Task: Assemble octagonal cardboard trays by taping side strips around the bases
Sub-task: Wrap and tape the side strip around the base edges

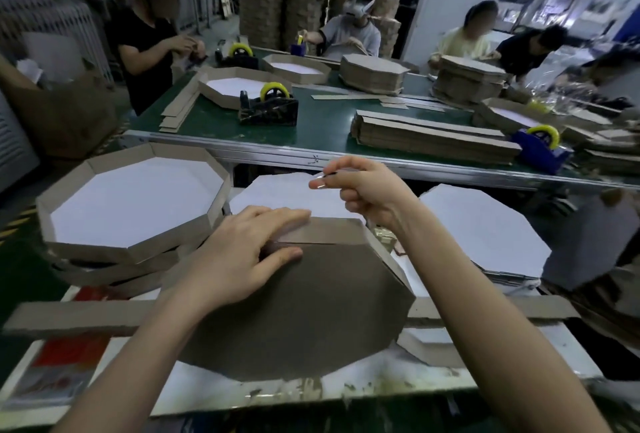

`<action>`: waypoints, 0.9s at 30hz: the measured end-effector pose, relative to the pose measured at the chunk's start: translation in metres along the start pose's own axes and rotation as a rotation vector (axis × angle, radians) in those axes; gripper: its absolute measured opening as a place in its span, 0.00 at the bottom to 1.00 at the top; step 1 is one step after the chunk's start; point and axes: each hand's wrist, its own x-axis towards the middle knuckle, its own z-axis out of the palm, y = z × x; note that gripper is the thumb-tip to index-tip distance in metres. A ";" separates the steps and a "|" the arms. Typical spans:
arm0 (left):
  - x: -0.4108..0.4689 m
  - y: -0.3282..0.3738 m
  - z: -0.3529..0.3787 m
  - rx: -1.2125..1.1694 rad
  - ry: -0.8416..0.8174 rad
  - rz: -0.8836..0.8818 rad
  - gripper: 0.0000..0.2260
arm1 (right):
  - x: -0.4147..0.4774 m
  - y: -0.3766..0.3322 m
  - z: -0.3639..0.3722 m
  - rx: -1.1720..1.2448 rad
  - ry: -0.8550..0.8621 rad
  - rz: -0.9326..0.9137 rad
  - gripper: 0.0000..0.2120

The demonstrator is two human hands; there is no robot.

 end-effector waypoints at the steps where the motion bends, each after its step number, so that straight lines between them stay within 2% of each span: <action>1: 0.000 -0.001 0.000 -0.001 -0.013 -0.026 0.30 | -0.009 -0.002 0.006 0.029 -0.007 0.004 0.10; 4: -0.002 0.000 0.001 -0.021 -0.001 -0.041 0.40 | -0.037 0.002 0.021 0.094 -0.013 0.024 0.11; 9: -0.005 0.001 0.000 -0.027 0.018 -0.032 0.43 | -0.078 0.020 0.032 0.132 -0.013 0.052 0.11; 14: -0.012 0.006 -0.003 -0.054 0.034 0.021 0.36 | -0.105 0.042 0.034 0.147 0.005 0.091 0.10; 20: -0.019 0.017 -0.008 0.060 0.039 0.148 0.19 | -0.114 0.057 0.035 0.150 0.010 0.094 0.10; 27: -0.019 0.018 -0.009 0.092 0.000 0.097 0.20 | -0.114 0.065 0.031 0.051 -0.078 0.055 0.13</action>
